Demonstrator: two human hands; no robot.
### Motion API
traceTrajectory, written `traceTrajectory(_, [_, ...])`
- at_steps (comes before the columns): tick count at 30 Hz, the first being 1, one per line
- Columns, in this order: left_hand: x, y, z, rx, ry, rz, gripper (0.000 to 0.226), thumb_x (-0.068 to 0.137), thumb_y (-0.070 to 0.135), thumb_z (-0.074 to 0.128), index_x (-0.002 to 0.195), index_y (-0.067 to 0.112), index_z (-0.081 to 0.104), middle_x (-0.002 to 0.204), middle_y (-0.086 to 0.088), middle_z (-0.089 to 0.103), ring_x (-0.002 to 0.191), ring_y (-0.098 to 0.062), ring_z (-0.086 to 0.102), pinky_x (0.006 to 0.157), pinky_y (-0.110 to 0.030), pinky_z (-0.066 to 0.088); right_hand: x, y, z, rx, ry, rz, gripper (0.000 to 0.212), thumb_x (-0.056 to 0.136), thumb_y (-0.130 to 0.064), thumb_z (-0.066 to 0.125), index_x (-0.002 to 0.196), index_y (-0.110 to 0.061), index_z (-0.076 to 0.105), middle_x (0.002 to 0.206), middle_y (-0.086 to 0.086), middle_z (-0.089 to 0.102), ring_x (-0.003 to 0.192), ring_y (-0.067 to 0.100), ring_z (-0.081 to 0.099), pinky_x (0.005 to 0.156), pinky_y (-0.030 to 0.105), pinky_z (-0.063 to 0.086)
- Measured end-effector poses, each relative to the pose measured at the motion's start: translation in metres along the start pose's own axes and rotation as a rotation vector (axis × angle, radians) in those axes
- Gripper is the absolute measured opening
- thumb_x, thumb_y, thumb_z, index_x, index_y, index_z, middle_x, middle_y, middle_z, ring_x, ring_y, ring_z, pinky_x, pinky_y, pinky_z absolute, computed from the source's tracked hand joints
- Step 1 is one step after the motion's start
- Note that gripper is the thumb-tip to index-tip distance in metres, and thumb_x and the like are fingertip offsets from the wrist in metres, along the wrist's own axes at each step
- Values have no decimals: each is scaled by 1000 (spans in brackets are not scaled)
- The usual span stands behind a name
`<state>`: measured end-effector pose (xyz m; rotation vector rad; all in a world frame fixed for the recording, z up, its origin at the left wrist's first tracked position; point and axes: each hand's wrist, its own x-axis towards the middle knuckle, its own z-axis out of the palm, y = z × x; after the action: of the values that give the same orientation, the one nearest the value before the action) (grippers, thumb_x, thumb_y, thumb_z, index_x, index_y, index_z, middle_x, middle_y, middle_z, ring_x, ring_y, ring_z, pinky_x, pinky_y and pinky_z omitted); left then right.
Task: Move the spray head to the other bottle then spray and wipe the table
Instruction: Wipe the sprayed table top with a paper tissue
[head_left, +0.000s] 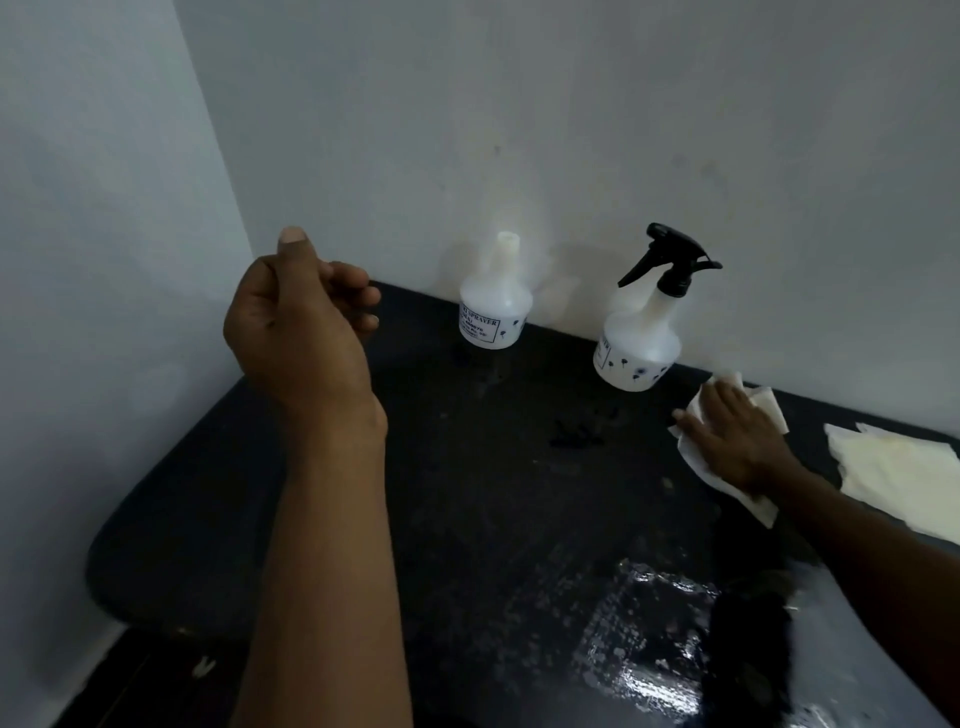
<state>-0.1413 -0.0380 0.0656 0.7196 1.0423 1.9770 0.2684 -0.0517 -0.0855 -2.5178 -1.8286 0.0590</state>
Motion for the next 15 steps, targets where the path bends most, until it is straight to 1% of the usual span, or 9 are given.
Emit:
traceTrajectory(2, [2,0,-1,-5,5,-2,38,97,29,51,60,26,56,57,6,66,56,-10,63,51,-25,47,-7,-6,-8,16,-67,-31,102,77,-79,8,153,-11,15,162,13,12,149,27,9,119,51,14])
traceTrajectory(4, [4,0,-1,-18,16,-10,39,97,29,52,58,26,56,57,6,66,55,-10,63,51,-25,46,-31,-9,-10,-21,-150,-94,100,77,-80,5,154,-16,2,163,8,-3,149,17,-4,121,42,3])
traceTrajectory(6, [3,0,1,-33,16,-31,39,97,29,51,59,26,56,56,5,65,55,-10,62,51,-25,46,-74,-12,-13,-29,-161,-255,93,81,-81,3,152,-21,-4,161,2,-11,148,13,-12,120,35,-4])
traceTrajectory(7, [2,0,3,-40,8,-40,39,97,28,51,59,25,56,56,5,65,55,-10,62,51,-25,45,-99,-15,-14,-13,-152,-357,90,83,-80,6,152,-22,-4,161,1,-12,149,13,-12,121,35,-3])
traceTrajectory(8, [0,0,4,-43,-1,-44,39,98,28,51,59,25,56,56,5,65,55,-10,62,51,-25,46,-125,-19,-13,-12,-162,-454,87,87,-77,14,153,-22,0,162,2,-9,150,15,-8,121,36,1])
traceTrajectory(10, [-3,0,7,-39,-21,-40,39,98,28,51,59,26,56,57,6,65,57,-10,62,52,-26,47,-176,-32,-1,-42,-90,-652,79,96,-62,31,154,-12,14,164,6,2,150,21,5,117,41,13])
traceTrajectory(11, [-5,0,8,-37,-29,-36,39,98,28,51,59,26,56,57,6,65,57,-10,63,53,-26,47,-195,-40,6,-85,-31,-748,68,101,-49,31,153,-8,18,163,9,6,150,24,7,115,43,16])
traceTrajectory(13, [-7,1,10,-34,-30,-34,39,98,28,51,59,26,56,57,6,65,57,-10,63,53,-26,47,-221,-53,23,-240,80,-867,47,105,-26,18,147,-7,27,158,12,13,148,29,8,111,45,17])
traceTrajectory(15, [-8,2,11,-21,-32,-36,38,98,28,51,61,25,56,57,6,65,56,-9,63,52,-25,47,-229,-67,30,-351,137,-935,44,105,-23,14,141,-10,36,154,13,20,145,31,11,113,46,14])
